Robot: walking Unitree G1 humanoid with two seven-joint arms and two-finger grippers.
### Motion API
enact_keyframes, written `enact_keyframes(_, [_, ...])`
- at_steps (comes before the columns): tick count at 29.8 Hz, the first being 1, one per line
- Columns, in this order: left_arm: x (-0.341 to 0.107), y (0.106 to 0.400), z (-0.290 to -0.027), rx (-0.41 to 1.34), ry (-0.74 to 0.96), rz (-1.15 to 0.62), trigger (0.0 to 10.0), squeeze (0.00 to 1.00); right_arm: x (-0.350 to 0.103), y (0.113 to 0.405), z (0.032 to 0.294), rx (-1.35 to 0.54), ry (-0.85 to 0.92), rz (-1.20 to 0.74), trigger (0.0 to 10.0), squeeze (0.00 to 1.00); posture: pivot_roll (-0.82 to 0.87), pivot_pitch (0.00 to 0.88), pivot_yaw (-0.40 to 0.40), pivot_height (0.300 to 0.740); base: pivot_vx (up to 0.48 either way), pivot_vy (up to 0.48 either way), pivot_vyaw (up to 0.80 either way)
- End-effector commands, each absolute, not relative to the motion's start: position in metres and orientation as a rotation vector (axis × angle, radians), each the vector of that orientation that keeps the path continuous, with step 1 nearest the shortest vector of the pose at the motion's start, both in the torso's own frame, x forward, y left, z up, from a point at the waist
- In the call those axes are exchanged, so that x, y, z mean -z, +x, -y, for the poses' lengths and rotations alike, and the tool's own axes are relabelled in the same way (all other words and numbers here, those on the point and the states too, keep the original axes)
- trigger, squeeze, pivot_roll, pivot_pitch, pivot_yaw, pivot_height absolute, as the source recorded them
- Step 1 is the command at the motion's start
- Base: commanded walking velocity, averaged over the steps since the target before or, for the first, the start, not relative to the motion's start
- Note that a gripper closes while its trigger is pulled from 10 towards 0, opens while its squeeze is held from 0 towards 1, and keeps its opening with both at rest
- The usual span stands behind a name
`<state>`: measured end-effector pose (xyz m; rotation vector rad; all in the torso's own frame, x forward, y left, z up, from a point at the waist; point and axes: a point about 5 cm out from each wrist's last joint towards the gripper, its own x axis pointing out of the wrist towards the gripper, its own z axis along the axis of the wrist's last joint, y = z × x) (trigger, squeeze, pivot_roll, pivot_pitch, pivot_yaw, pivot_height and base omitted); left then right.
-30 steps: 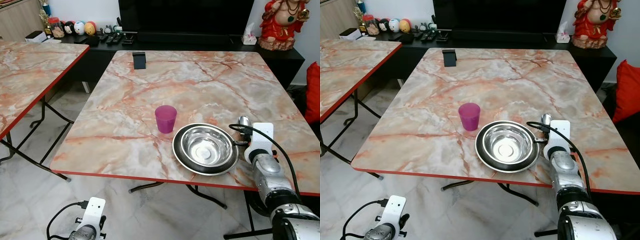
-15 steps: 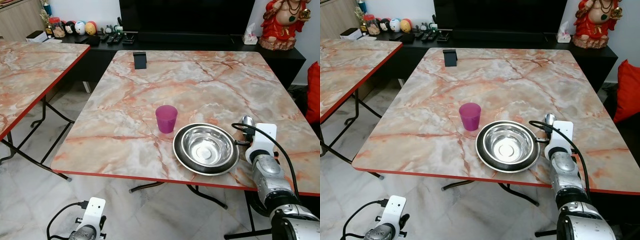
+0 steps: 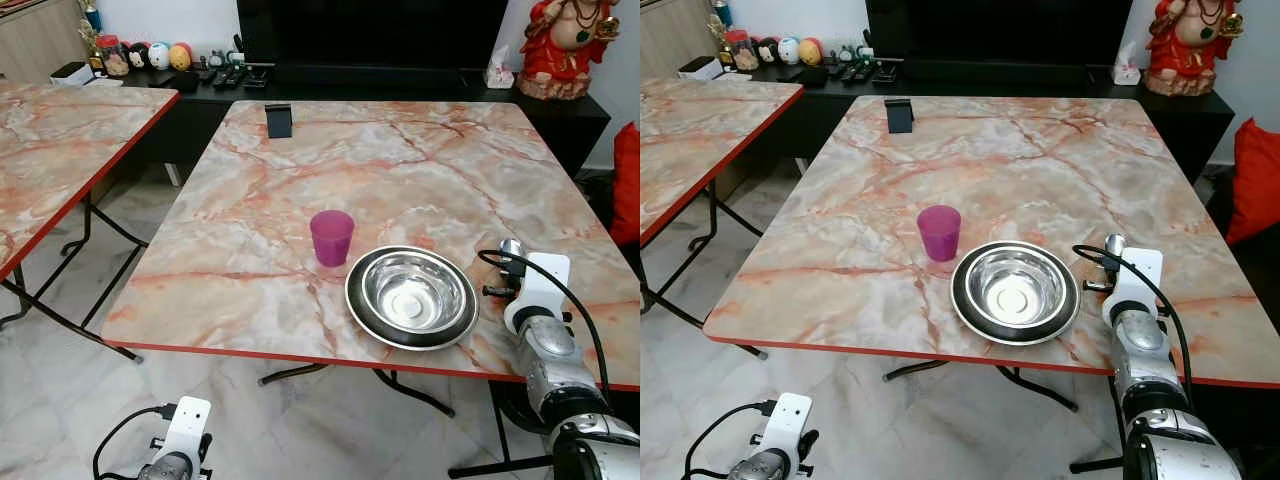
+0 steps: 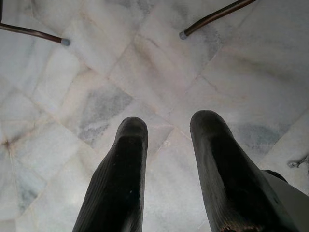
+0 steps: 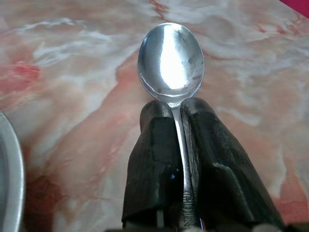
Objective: Setting the table
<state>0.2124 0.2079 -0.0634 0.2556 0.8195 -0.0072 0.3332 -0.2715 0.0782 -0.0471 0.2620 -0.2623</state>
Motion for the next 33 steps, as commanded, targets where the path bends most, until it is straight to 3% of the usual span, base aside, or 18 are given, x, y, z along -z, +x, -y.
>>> enact_keyframes(1, [0.065, 0.209, -0.209, 0.016, 0.267, -0.831, 10.0, 0.0, -0.077, 0.33, 0.277, 0.274, -0.045, -0.262, 10.0, 0.0, 0.04, 0.002, 0.042, 0.74, 0.0, 0.0, 0.0])
enact_keyframes(33, [0.064, 0.21, -0.213, 0.016, 0.282, -0.828, 10.0, 0.0, -0.068, 0.328, 0.265, 0.223, -0.036, -0.269, 10.0, 0.0, 0.06, 0.003, 0.045, 0.74, 0.0, 0.0, 0.0])
